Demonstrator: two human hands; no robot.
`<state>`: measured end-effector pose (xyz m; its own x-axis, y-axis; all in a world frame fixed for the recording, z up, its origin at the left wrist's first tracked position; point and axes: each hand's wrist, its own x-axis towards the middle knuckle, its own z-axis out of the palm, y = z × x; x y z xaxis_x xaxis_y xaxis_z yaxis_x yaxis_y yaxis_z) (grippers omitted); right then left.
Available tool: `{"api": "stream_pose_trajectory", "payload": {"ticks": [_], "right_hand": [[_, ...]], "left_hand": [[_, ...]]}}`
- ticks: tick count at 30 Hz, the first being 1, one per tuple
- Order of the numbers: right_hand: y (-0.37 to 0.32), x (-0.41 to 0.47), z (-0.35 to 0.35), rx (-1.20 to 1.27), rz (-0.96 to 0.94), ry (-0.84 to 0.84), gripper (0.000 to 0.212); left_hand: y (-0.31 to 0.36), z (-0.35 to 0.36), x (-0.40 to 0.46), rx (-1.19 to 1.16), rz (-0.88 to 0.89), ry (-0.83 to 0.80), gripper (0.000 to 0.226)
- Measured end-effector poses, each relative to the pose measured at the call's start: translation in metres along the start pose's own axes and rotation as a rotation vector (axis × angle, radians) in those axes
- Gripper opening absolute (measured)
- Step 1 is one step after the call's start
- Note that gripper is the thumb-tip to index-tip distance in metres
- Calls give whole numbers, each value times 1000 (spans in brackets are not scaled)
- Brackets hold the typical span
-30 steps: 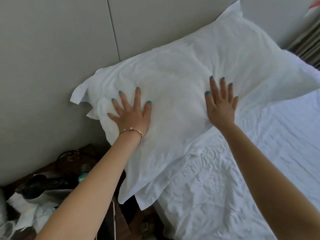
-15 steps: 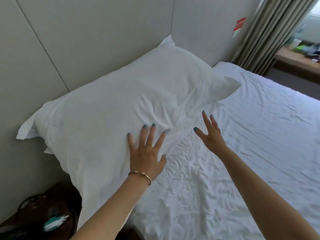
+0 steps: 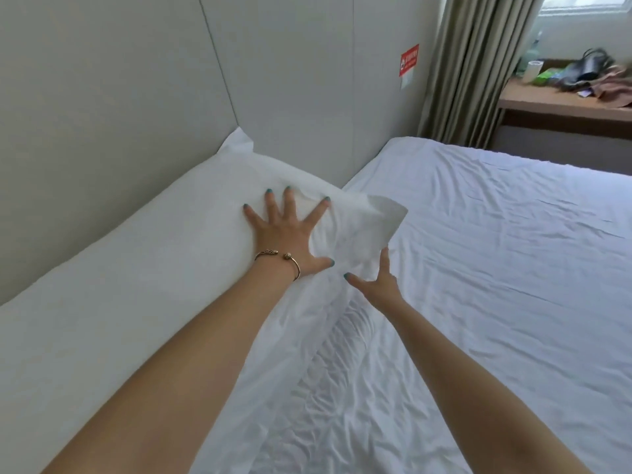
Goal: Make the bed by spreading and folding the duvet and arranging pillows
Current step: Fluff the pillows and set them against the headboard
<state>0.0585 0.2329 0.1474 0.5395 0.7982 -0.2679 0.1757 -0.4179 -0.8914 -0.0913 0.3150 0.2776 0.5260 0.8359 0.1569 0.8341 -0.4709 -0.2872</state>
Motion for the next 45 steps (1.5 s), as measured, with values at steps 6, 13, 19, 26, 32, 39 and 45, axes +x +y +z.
{"api": "stream_pose_trajectory", "payload": {"ticks": [6,13,19,26,32,39,45], "right_hand": [[-3,53,31,114,31,-16,67],[-17,68,11,171,-410,133,62],[30,52,33,325,-117,236,81],[2,37,9,-479,-434,515,96],[-74,57,-13,-873,-485,-36,91],[-84,5,-3,-817,-283,-172,91],[-75,-80,3,-665,-433,-344,105]], "left_hand": [[34,41,48,211,187,27,64],[31,-1,104,-107,70,174,52],[60,66,93,116,227,18,75],[66,58,72,228,271,-75,82],[2,31,5,37,13,99,73],[-19,41,-107,127,-194,35,88],[-50,25,-152,37,-123,110,72]]}}
